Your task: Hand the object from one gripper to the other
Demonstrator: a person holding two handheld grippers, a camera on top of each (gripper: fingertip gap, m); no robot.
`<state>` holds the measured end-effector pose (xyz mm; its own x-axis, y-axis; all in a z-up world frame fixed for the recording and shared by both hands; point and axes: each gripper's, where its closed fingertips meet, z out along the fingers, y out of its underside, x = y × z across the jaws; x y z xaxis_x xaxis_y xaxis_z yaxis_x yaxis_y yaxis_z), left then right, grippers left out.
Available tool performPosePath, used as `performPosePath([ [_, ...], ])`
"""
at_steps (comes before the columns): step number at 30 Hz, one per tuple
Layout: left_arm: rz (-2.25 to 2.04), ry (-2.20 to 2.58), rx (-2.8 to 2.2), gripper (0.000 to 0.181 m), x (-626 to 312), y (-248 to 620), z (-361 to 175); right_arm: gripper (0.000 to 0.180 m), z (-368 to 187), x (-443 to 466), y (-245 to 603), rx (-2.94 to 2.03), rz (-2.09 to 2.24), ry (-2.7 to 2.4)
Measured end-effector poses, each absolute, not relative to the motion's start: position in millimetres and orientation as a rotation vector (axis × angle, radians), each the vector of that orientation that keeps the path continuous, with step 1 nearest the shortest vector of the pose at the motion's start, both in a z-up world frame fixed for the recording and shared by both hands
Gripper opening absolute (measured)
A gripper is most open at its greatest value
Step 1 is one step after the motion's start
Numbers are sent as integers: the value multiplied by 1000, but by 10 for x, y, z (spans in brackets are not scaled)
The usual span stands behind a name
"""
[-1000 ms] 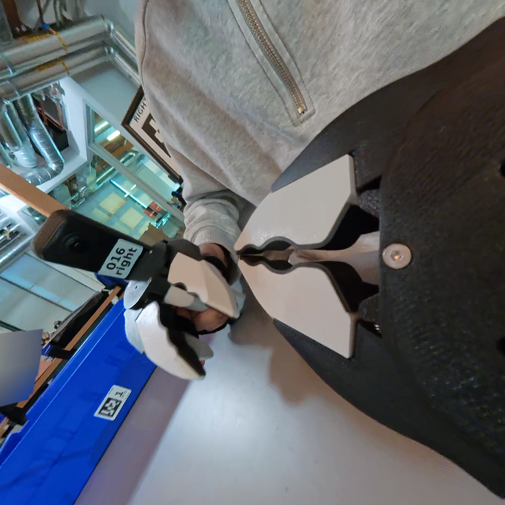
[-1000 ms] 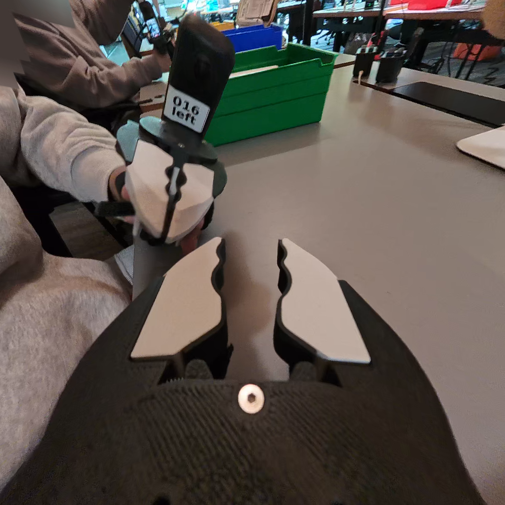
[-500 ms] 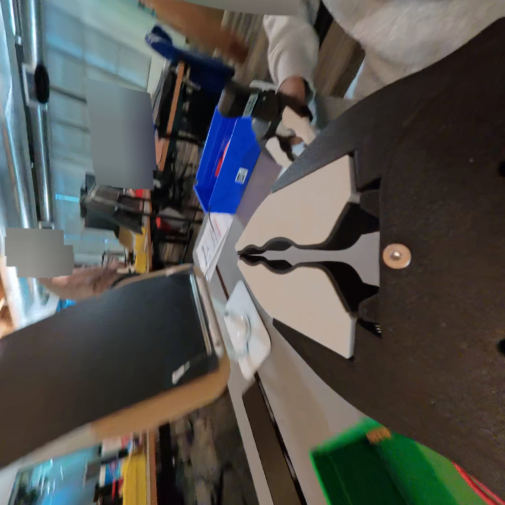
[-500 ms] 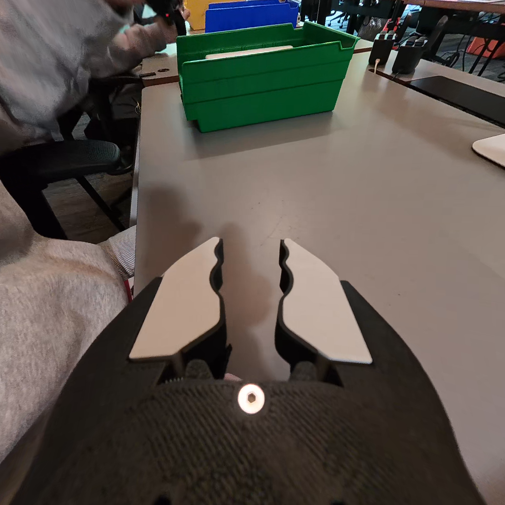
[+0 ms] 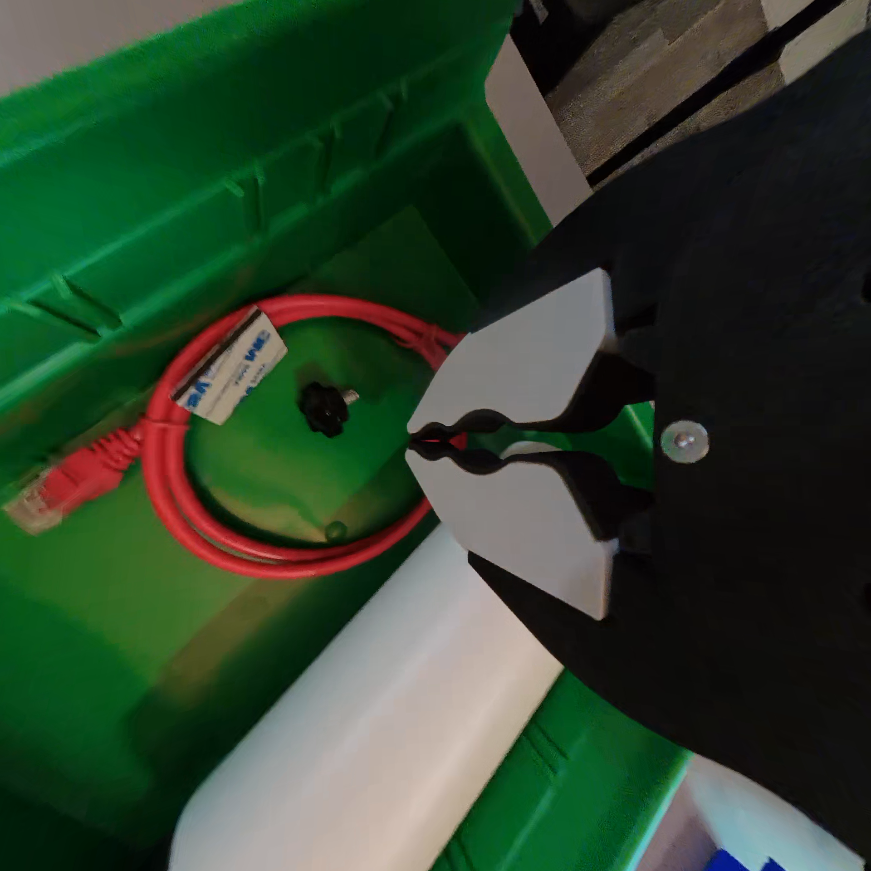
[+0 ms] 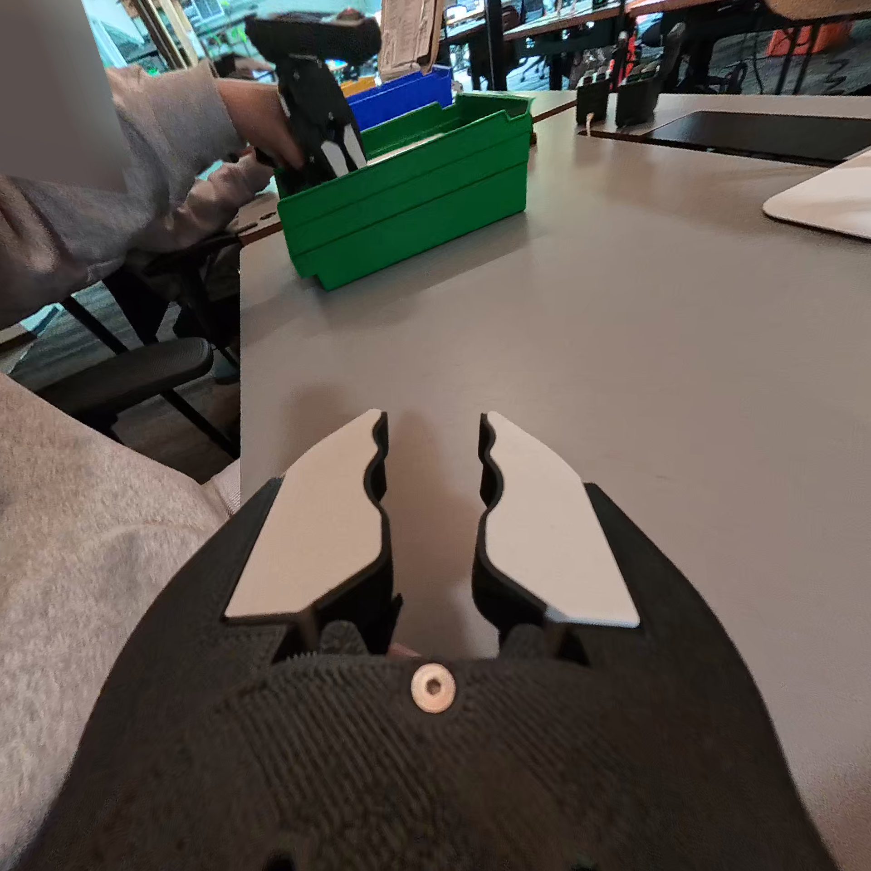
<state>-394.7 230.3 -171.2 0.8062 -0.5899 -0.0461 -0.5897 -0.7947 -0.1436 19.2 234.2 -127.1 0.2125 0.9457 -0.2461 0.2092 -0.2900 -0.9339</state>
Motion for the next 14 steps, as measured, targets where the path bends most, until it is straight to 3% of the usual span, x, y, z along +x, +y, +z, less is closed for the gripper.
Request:
performPosePath([
  [1, -7, 950, -2839, 0, -3913, 2309, -1737, 37, -1265, 207, 2364, -1678, 1145, -1081],
  [11, 104, 1144, -2908, 17, -3898, 2220, -1905, 35, -1312, 159, 2318, -1696, 1171, -1104],
  [14, 329, 1269, -2841, 24, -4008, 2269, -1831, 35, -1330, 147, 2294, -1692, 1154, -1133],
])
